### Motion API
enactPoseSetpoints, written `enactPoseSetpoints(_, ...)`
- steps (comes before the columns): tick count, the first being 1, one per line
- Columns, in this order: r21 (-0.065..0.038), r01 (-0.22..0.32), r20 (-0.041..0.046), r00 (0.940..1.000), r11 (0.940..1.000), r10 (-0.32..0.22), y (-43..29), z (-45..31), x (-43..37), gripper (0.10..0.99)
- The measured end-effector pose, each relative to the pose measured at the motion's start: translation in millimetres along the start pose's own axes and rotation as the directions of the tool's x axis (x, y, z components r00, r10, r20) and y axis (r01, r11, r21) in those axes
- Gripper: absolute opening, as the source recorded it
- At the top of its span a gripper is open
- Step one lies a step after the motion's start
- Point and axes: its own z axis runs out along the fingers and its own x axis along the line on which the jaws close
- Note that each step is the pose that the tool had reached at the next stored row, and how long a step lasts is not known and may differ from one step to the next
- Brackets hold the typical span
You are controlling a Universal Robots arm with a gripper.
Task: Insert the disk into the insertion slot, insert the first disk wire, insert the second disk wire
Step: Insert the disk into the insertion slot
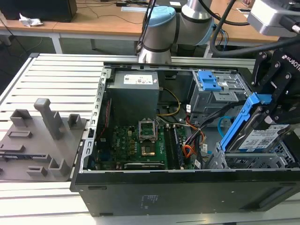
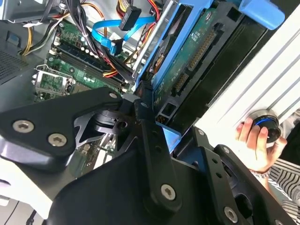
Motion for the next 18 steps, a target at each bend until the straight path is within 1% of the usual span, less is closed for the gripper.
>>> enactPoseSetpoints(1, 0.0, 0.0, 0.0001, 1.0, 1.0, 0.0, -0.1, 3.3, 0.0, 0.365)
enactPoseSetpoints(12, 0.0, 0.0, -0.0002, 1.0, 1.0, 0.0, -1.0, 26.0, 0.0, 0.365)
enactPoseSetpoints(17, 0.0, 0.0, -0.0002, 1.0, 1.0, 0.0, -1.0, 26.4, 0.0, 0.376)
enactPoseSetpoints(18, 0.0, 0.0, -0.0003, 1.0, 1.0, 0.0, -1.0, 26.4, 0.0, 0.439)
